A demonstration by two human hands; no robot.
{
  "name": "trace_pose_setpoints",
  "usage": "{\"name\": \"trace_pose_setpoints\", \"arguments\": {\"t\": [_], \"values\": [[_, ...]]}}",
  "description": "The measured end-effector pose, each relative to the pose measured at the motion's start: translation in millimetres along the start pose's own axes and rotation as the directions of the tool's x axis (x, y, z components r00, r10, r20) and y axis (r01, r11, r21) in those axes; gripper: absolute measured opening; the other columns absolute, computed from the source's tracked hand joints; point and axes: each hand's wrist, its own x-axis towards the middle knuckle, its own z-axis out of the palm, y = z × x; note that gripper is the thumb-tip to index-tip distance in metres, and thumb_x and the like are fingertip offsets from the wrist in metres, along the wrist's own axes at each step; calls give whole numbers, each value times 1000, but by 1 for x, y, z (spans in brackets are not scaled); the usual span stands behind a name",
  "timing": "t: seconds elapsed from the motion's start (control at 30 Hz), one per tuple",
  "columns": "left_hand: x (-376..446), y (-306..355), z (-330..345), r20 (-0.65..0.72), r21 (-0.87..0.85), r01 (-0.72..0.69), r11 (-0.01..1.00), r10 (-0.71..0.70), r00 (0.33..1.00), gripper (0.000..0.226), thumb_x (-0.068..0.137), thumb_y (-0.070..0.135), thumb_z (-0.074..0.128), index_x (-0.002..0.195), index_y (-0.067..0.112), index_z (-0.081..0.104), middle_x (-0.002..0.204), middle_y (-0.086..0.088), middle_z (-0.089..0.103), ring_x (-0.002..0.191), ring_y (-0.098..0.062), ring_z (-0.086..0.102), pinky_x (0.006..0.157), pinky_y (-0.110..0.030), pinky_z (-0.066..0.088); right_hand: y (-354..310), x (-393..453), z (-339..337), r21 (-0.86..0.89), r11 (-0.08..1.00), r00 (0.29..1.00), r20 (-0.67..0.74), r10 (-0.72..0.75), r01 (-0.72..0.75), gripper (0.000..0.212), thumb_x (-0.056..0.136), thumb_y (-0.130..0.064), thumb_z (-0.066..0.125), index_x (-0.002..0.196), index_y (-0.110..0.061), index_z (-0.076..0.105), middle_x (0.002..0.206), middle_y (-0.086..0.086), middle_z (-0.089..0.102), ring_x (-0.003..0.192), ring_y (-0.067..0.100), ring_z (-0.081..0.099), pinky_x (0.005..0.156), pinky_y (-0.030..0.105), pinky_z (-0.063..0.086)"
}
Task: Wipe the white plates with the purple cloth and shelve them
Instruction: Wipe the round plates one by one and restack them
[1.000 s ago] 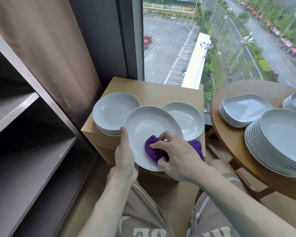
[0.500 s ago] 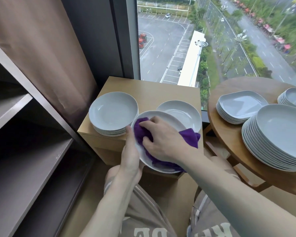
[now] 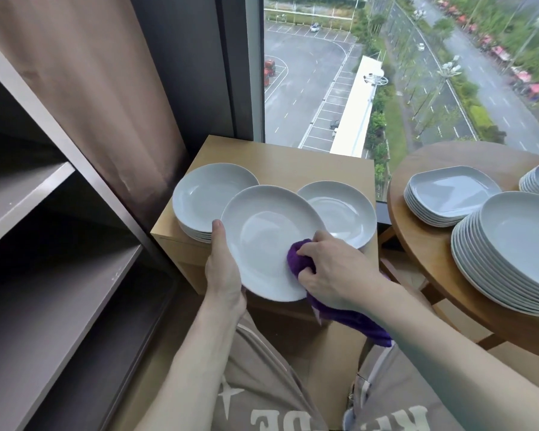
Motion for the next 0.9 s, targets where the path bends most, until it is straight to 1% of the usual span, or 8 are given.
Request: {"name": "trace_pose_setpoints", "arguments": {"t": [0.07,0.17,0.23,0.4,0.5,0.67,0.8,0.9], "values": [[-4,0,3,3,42,0,999,0,1000,53,102,69,38,132,34,65,119,5,77,111,-21,72,96,-45,59,13,10,-1,8,998,998,-17,65,-65,28,96,-28,52,114,-18,70,111,0,50,95,24,57,83,39,54],[-11,-4,9,43,101,35,994,-40,998,52,103,67,35,129,34,66,114,8,78,107,-18,74,95,-41,59,22,26,1,-3,996,992,-89,89,-89,25,96,-28,48,104,-17,70,102,0,45,91,25,53,80,40,51],[-14,-7,12,75,130,46,991,-56,996,55,103,67,33,129,32,67,114,6,78,106,-18,74,94,-41,60,23,36,1,-3,997,988,-132,75,-76,26,96,-28,49,108,-16,69,101,0,43,92,25,50,79,40,49],[-14,-12,13,96,121,67,990,-79,992,57,104,65,34,128,27,70,116,1,78,108,-20,74,91,-40,61,2,39,1,10,997,990,-124,-73,75,33,94,-28,51,122,-19,67,111,2,46,99,23,47,87,37,46],[-10,-11,10,70,105,77,991,-85,994,57,106,61,33,128,24,71,116,-3,78,109,-23,74,97,-44,59,-12,28,8,-6,983,977,-107,-182,183,35,93,-28,53,124,-19,66,112,3,48,100,23,50,84,35,45],[-3,-8,6,27,25,95,995,-96,995,64,105,64,33,132,18,68,121,-10,76,114,-29,71,108,-53,52,-21,6,10,20,969,969,13,-247,247,37,90,-26,53,124,-24,67,112,2,48,101,25,51,86,42,50],[-3,-6,6,32,0,56,998,-56,998,68,94,72,40,135,24,66,123,-8,75,114,-31,72,106,-56,53,-17,-6,1,-29,979,976,92,-197,200,34,91,-26,53,122,-26,68,107,0,46,95,22,50,84,43,52],[-3,-5,4,25,30,-22,999,21,999,56,97,72,42,132,34,65,123,0,75,113,-27,72,103,-56,55,-2,-6,-2,-72,993,992,90,-85,92,19,92,-27,54,102,-22,69,101,-2,48,86,21,56,71,35,52]]}}
